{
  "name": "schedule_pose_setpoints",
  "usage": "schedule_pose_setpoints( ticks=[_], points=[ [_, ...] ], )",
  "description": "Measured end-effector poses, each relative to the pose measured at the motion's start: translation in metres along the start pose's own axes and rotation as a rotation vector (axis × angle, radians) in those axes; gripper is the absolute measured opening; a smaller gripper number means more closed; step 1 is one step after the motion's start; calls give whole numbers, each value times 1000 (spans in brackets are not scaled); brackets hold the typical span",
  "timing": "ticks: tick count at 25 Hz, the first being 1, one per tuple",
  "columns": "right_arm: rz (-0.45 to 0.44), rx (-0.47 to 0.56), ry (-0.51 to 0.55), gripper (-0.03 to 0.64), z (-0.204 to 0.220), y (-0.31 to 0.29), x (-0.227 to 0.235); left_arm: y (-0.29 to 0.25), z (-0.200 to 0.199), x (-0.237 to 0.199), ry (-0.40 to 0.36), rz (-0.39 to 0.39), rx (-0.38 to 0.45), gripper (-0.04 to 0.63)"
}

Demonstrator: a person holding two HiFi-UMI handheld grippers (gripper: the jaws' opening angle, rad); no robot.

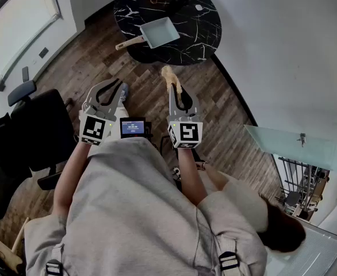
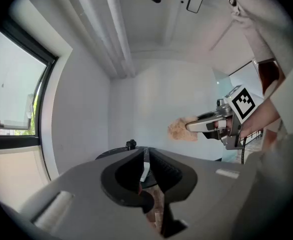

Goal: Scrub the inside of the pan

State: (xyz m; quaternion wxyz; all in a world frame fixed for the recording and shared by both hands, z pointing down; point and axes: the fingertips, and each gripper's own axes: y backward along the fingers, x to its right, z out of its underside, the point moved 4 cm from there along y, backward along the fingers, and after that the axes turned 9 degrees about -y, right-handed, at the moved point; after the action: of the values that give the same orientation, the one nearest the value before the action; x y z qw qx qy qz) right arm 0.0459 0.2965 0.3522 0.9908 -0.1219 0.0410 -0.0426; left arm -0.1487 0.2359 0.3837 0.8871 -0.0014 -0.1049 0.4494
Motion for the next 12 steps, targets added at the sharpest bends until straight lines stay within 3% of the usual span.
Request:
schedule_pose_setpoints(
  ticks=[12],
  points=[
    [-16,-66,-21,78,3,-55,26,-48,20,-21,19,49,-72,29]
  ],
)
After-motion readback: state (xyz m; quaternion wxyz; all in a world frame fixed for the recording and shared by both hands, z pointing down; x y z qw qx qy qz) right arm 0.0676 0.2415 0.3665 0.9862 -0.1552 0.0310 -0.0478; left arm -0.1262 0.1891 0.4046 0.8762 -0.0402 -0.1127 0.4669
